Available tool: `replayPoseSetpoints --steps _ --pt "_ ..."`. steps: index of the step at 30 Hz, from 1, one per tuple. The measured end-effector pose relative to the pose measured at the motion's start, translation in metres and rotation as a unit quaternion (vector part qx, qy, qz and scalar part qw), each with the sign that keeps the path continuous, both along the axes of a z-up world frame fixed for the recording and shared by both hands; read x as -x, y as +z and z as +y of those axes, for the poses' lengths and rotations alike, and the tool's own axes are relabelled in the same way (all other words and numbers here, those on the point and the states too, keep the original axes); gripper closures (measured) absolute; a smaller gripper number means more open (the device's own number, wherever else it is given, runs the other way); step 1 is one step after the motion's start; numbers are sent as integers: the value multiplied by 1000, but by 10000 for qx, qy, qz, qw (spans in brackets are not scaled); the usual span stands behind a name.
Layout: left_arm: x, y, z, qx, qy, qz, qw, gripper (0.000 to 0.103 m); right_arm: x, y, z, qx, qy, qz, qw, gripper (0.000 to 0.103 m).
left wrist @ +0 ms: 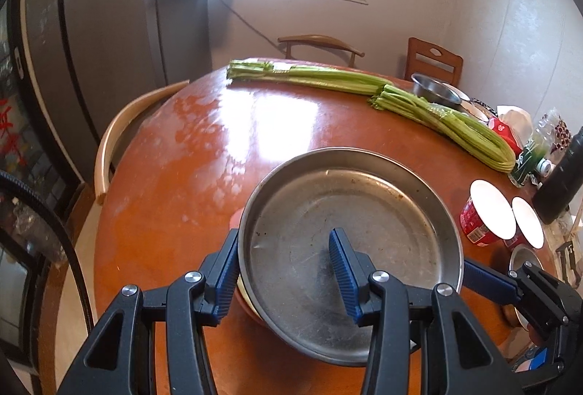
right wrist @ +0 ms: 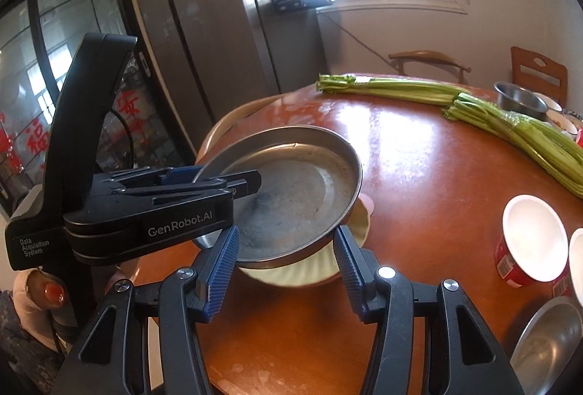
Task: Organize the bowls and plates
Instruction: 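Lower the steel tray onto the yellow shell plate and open the left gripper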
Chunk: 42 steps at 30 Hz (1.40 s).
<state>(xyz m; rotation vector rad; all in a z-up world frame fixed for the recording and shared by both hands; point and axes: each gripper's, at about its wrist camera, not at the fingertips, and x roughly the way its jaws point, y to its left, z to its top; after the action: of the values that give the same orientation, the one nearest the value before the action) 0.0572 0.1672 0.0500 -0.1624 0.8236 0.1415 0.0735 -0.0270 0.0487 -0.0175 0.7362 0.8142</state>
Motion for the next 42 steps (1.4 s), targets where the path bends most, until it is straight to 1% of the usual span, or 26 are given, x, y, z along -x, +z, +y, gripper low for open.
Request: replayPoseSetpoints --steps 2,10,20,26,34,42 --pt "2 -7 2 106 46 34 9999 56 1 -5 2 41 32 26 10000 47" --pt "7 -21 2 174 146 101 9997 56 3 -18 5 192 99 39 9998 47" --pt "5 -39 2 414 156 246 9987 56 -1 -30 1 225 107 292 9993 47" --pt "5 -44 3 455 129 291 9985 56 2 -34 0 241 192 324 9990 47" --pt "3 -47 4 349 149 299 9988 56 1 -35 5 245 239 333 9989 47" --pt "-3 -54 9 356 228 394 9983 56 -3 -41 11 323 257 399 9984 47"
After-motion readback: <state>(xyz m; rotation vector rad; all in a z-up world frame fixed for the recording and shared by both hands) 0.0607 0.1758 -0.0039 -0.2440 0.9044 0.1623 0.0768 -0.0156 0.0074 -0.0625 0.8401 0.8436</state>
